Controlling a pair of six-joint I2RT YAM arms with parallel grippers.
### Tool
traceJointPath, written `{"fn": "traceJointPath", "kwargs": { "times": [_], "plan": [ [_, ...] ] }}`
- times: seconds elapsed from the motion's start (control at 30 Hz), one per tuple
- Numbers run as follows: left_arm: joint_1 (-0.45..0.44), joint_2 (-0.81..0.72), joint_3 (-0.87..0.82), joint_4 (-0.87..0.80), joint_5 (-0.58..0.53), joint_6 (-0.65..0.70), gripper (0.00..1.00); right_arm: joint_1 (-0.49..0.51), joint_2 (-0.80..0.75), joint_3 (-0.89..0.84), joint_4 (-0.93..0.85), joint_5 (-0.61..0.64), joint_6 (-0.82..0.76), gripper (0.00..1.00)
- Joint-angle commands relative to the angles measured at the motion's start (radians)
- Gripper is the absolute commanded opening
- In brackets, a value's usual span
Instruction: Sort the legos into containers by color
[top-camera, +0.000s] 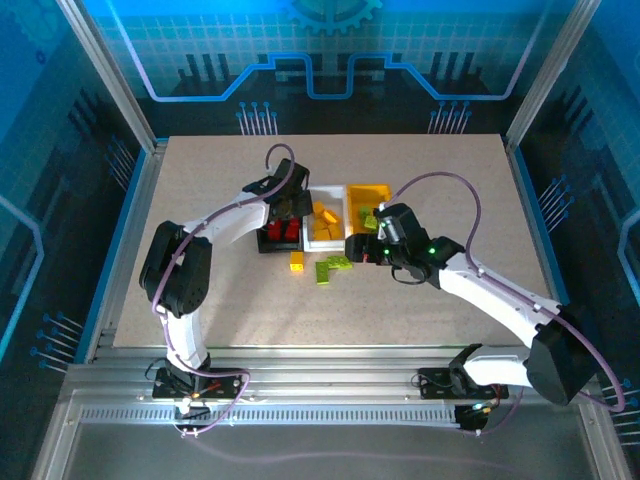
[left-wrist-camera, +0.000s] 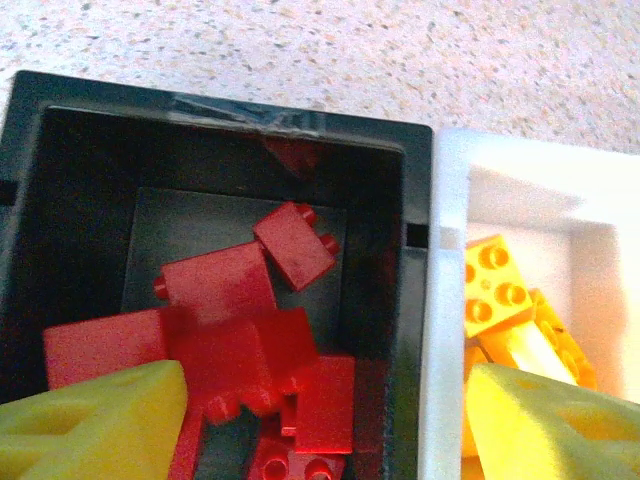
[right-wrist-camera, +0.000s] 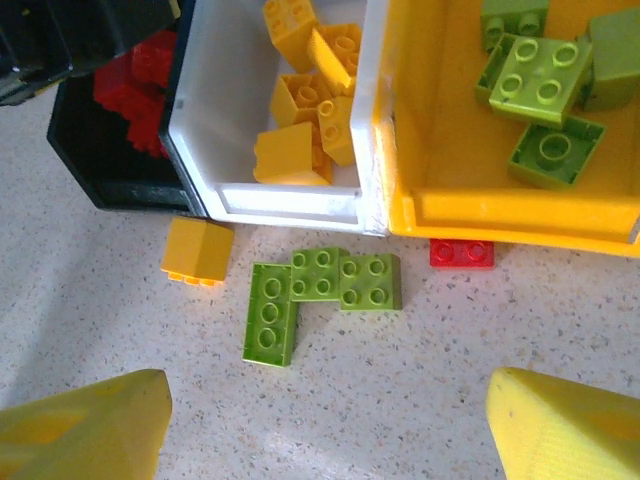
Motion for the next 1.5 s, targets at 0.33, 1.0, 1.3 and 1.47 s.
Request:
{"fn": "traceJointPath", "kwargs": {
  "times": [0.33, 1.0, 1.3, 1.47],
  "plan": [
    [-0.058, -0.443, -0.288, 0.146, 0.168, -0.100, 0.99, 0.099, 0.180, 0.035, 0.009, 0.025, 0.006, 0.84],
    [-0.076, -1.017, -0.760, 0.048, 0.038, -0.159, 0.99, 0.293, 0.730, 0.487, -0.312, 0.243, 0.089, 0.72],
    [-0.075, -1.006, -0.774, 0.064, 0.043, -0.158, 0.99, 0.305, 0.833, 0.574, -0.383, 0.255, 0.113, 0.51],
    [-0.074, -1.007, -0.783, 0.075, 0.043, -0.158, 0.99, 0.304, 0.842, 0.568, -0.395, 0.254, 0.115, 0.42]
  ]
}}
